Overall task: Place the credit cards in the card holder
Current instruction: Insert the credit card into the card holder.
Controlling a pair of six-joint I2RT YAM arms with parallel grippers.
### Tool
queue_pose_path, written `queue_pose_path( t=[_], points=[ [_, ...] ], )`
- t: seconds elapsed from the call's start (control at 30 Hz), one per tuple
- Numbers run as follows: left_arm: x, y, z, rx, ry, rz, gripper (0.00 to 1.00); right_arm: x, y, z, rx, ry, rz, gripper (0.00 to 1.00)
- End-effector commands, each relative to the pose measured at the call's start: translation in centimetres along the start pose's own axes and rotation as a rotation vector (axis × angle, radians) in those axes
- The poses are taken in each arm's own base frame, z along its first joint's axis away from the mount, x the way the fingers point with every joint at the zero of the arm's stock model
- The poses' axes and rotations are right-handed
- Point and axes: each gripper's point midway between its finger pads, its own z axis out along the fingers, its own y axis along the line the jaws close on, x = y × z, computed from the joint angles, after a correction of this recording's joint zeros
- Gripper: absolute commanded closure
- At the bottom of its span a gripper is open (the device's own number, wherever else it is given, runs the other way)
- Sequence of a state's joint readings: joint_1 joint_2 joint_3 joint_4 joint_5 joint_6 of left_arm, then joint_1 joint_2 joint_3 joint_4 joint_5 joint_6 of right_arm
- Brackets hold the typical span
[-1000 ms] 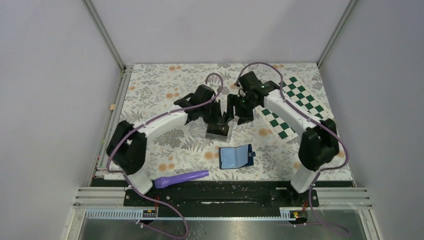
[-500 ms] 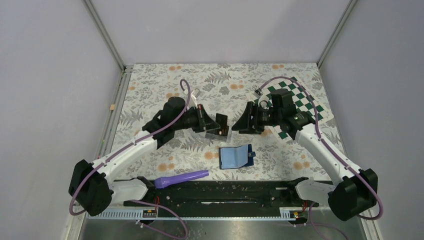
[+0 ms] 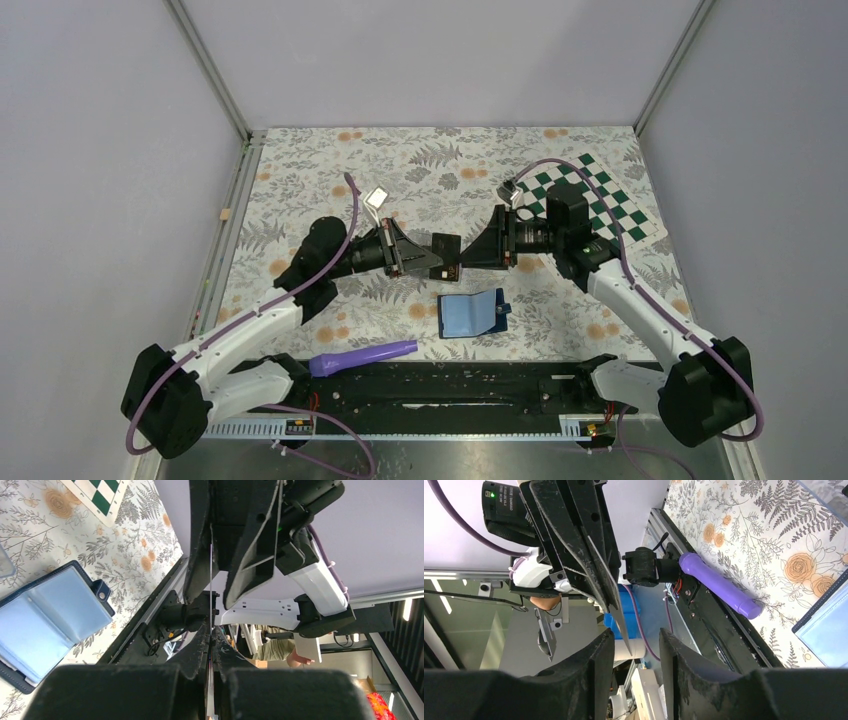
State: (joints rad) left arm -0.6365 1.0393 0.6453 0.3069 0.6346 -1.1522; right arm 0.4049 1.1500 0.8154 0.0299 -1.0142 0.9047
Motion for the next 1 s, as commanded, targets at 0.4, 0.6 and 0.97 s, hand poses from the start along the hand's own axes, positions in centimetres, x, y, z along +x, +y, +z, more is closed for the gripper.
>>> queue_pose_path(
  t=[0.4, 0.6, 0.97],
  points=[
    [0.5, -1.1, -0.2, 0.072, 0.022, 0.012, 1.00, 0.2, 3.0, 2.2, -0.150, 0.041, -0.024, 0.76],
    [0.8, -0.4, -0.3, 0.056, 0.031, 0.014, 0.76, 0.3, 3.0, 2.4, -0.180, 0.072, -0.018, 1.00],
    [2.4, 10.4, -1.8, -0.408, 0.015, -0.050, 0.41, 3.3, -11.0, 0.4, 0.358, 0.022, -0.078, 1.00]
  ],
)
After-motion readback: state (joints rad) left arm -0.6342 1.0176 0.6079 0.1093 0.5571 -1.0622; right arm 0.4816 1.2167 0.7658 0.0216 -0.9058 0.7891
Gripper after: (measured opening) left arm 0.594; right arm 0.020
